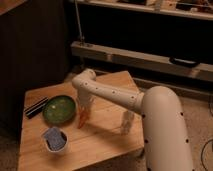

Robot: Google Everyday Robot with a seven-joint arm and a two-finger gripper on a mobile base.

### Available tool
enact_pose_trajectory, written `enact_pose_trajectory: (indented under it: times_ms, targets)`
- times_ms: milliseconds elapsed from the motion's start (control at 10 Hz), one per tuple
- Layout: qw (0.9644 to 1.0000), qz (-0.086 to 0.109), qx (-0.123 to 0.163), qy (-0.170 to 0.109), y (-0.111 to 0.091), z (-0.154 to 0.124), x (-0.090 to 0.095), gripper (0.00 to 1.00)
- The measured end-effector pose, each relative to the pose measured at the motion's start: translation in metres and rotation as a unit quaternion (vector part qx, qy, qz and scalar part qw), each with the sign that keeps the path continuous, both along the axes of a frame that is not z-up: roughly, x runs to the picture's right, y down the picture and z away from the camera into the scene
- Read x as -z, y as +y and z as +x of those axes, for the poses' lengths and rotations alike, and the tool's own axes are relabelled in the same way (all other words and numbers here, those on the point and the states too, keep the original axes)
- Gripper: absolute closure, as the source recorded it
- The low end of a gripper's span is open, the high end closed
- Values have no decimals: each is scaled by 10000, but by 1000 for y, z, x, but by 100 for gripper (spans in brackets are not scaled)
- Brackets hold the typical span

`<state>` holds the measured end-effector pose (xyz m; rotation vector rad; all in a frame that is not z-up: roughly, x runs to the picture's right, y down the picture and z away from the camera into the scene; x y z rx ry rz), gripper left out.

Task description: Drag the pepper across the table

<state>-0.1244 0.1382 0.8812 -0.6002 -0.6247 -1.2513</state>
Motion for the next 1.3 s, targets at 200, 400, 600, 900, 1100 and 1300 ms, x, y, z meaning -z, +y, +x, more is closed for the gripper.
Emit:
enact_pose_trajectory:
  times_ms: [200,400,600,900,1100,1300]
  targets:
    - [10000,-23,36,8,1,-2,-2,53]
    - [10000,-28,66,22,2,-2,-4,53]
    - [10000,-19,73,53,1,-1,-7,53]
    - [9999,-2,82,104,-4,1,-12,53]
    - [9999,6,98,120,-6,1,-14,53]
    - [9998,5,114,139,-7,1,-17,53]
